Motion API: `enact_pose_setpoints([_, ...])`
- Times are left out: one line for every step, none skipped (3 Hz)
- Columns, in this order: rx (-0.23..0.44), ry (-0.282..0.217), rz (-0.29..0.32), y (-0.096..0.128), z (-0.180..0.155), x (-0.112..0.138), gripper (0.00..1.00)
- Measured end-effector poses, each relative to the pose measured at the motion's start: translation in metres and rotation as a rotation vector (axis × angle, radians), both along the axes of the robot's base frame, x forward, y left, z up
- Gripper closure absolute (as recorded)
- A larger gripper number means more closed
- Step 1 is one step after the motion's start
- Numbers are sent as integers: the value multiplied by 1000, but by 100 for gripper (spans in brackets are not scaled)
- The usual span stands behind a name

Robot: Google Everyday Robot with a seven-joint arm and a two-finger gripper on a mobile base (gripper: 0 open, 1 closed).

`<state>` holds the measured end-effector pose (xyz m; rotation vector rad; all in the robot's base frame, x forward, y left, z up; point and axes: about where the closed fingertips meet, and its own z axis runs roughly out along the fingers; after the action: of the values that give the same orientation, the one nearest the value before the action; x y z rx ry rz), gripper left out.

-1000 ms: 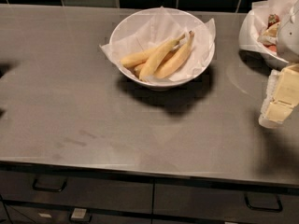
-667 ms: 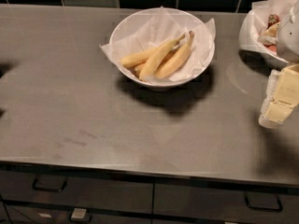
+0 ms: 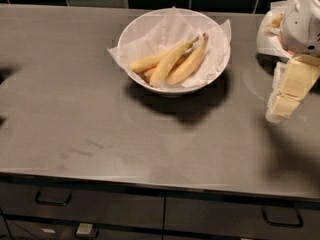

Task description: Pick banana from white bowl

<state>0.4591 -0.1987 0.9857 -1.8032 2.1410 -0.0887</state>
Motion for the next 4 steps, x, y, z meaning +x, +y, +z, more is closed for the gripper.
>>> enact_pose_setpoints([39, 1, 144, 37, 5, 36, 0])
enact_pose_setpoints([88, 17, 261, 74, 5, 71, 0])
enact_pose_setpoints([97, -9, 259, 77, 10, 78, 0])
enact_pose_setpoints([123, -21, 290, 79, 5, 87, 0])
